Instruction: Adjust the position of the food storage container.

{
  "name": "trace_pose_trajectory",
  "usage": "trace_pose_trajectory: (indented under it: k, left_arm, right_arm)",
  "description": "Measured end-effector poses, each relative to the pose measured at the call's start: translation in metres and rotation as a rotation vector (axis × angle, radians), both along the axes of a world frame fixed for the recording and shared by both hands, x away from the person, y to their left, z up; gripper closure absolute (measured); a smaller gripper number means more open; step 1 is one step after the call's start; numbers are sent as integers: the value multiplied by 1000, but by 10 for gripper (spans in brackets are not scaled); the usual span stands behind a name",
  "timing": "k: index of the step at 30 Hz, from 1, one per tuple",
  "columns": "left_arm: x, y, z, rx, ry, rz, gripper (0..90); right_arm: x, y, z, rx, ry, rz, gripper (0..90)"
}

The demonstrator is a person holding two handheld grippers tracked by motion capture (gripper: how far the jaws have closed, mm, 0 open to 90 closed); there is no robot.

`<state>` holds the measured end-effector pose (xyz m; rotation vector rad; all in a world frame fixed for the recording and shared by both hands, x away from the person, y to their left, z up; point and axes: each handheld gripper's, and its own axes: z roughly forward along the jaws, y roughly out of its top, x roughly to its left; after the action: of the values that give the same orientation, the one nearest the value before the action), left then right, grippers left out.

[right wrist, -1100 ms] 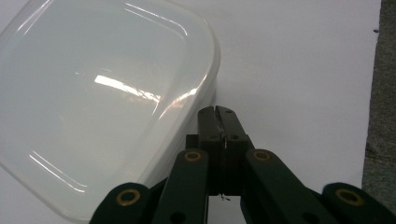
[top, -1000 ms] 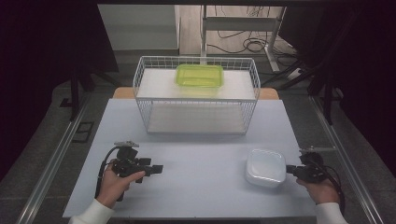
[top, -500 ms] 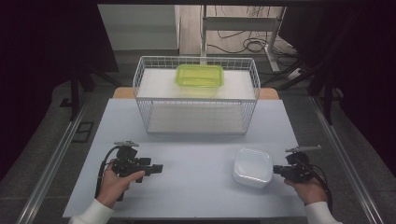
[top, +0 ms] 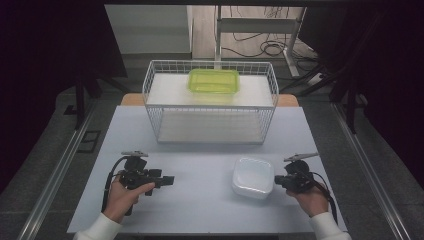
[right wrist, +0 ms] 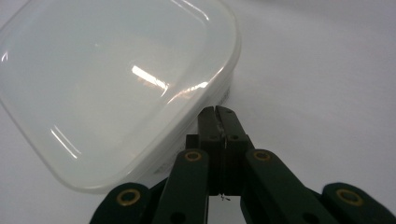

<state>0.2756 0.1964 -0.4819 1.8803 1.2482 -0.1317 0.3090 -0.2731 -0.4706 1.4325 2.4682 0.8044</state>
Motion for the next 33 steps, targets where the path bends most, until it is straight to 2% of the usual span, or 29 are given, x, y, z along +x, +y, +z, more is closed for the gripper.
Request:
trace_pose_trajectory:
  k: [4,21,28,33]
  left_arm:
    - [1,0,-1,4,0,-3,255]
    - [0,0,-2,2,7,9,256]
    - [1,1,-2,2,5,5,255]
    - [1,1,-2,5,4,4,255]
  right_arm:
    - [1,15,0,-6,-2,39,888]
    - [19,76,-6,-10,-11,124,887]
    - [27,95,-9,-2,-29,142,888]
    - [29,102,-11,11,-36,153,887]
